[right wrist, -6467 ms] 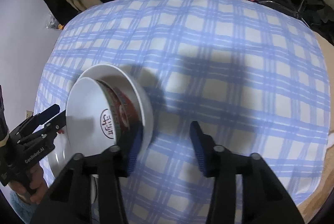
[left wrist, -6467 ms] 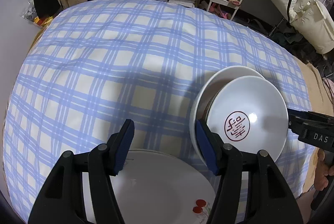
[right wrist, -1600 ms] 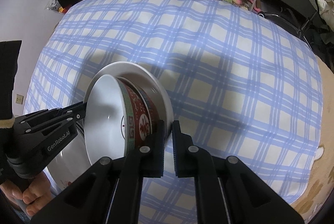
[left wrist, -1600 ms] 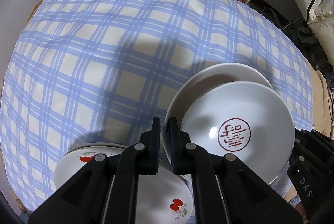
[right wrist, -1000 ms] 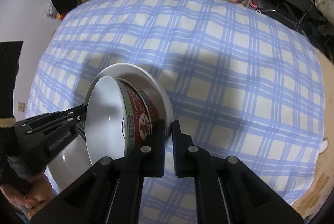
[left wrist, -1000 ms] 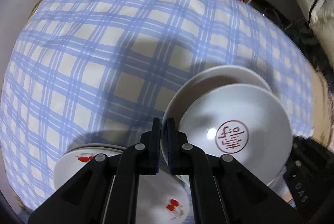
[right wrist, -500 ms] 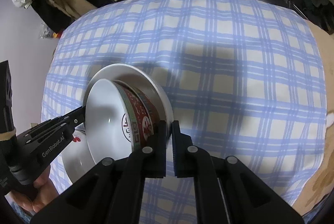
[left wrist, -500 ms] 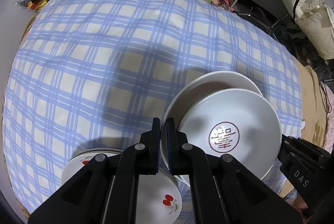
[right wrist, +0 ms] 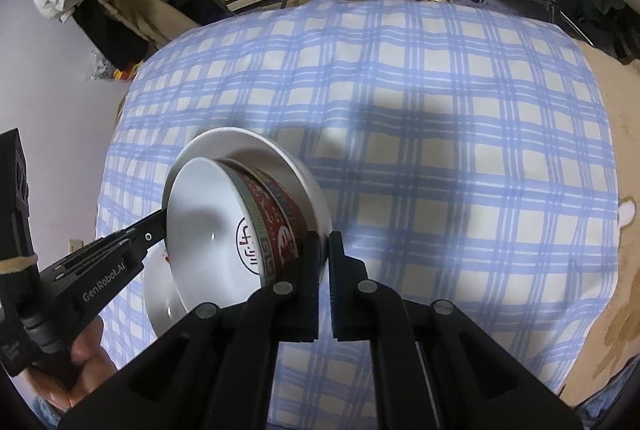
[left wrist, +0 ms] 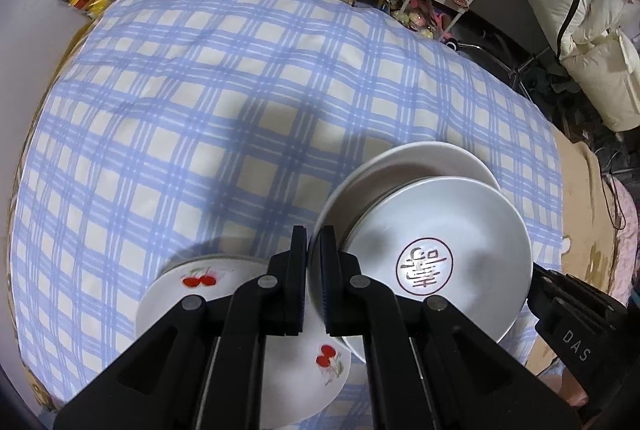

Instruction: Organize plates and bowls

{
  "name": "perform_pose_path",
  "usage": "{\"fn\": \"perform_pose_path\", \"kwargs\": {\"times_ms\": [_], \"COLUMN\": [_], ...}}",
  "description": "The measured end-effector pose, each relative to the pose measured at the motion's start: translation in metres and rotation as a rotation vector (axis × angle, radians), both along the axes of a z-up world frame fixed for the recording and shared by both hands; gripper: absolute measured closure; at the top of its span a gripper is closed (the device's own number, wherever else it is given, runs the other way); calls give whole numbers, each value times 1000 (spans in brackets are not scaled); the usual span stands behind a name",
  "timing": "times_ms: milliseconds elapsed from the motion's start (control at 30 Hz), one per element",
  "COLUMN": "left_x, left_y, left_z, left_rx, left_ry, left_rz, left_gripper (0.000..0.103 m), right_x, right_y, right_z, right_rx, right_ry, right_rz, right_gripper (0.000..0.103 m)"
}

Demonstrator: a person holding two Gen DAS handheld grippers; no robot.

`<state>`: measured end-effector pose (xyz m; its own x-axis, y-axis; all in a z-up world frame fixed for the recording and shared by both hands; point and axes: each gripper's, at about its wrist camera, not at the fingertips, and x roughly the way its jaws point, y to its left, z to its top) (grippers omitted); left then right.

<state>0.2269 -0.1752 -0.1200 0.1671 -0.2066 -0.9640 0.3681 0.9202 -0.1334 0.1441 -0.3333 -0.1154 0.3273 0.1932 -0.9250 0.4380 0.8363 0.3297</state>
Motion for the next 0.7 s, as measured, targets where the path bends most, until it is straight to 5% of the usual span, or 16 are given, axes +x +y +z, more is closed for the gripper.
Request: {"fn": "perform_pose_path", "kwargs": {"times_ms": [233, 700], "left_x": [-12, -39], "left_y": [27, 116], "left_z": [17, 0], "left_rx": [19, 77], "left_ry": [-19, 31], "left_rz": [27, 138], "left_gripper": [99, 99], "right_x": [-5, -12], "right_y": [26, 104], "right_z": [7, -25], "right_rx": [10, 74], "right_ry": [-14, 41], "right_rz": [28, 139], "right_gripper": [96, 96]}}
